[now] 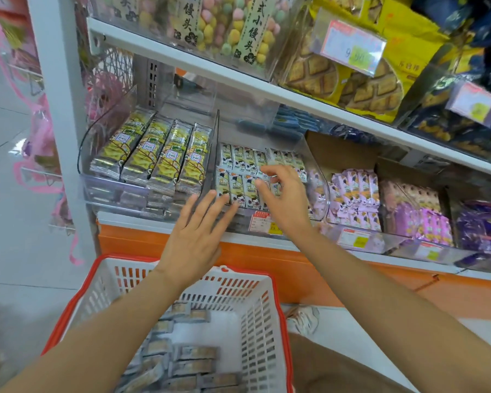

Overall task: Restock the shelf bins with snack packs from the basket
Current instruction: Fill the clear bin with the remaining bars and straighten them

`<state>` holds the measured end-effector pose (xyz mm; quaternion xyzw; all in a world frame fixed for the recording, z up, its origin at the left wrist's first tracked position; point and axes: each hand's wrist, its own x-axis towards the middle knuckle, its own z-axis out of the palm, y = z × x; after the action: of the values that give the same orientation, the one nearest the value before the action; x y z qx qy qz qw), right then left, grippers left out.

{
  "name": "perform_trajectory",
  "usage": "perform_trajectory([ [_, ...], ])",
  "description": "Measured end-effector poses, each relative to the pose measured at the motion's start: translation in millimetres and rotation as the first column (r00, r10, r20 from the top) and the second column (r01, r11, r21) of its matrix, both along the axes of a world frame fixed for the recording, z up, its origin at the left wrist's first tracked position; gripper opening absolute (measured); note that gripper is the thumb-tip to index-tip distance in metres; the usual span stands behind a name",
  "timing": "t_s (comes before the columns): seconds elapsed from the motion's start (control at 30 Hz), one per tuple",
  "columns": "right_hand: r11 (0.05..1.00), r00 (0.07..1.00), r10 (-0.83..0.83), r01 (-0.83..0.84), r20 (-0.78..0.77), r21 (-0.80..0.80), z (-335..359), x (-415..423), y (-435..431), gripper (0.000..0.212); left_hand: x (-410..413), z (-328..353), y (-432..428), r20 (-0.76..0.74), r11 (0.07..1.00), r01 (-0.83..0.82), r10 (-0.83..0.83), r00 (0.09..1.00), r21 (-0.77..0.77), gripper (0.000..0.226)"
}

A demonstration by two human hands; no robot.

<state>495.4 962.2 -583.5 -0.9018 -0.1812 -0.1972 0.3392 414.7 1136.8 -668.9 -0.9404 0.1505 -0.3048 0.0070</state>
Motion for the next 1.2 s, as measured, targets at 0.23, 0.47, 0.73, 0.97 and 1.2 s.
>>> perform_trajectory([
  [0.23, 0.958, 0.966, 0.240, -0.219, -0.099, 0.184, -32, -75, 9, 0.017, -21, -25, 8, -0.004, 0.996, 0.020, -0.021, 1.000, -0.091, 0.050],
  [0.47, 0.970, 0.882, 0.244, -0.224, -0.402, 0.098, -147, -106, 10, 0.019, -32, -72, 36, -0.302, 1.000, -0.015, 0.021, 0.953, 0.022, 0.052],
  [0.73, 0.951, 0.672, 0.045, -0.255, -0.739, -0.174, -269, -123, -5, 0.024, -28, -143, 63, -0.542, 0.984, -0.162, 0.178, 0.822, 0.077, 0.087],
  [0.97, 0.901, 0.522, -0.081, -0.325, -0.849, -0.286, -334, -124, -14, 0.037, -25, -171, 66, -0.516, 0.985, -0.169, 0.130, 0.847, -0.031, 0.082],
  [1.2, 0.831, 0.456, -0.162, -0.415, -0.875, -0.370, -372, -123, -18, 0.059, -26, -185, 60, -0.442, 0.980, -0.187, 0.139, 0.886, -0.068, 0.090],
])
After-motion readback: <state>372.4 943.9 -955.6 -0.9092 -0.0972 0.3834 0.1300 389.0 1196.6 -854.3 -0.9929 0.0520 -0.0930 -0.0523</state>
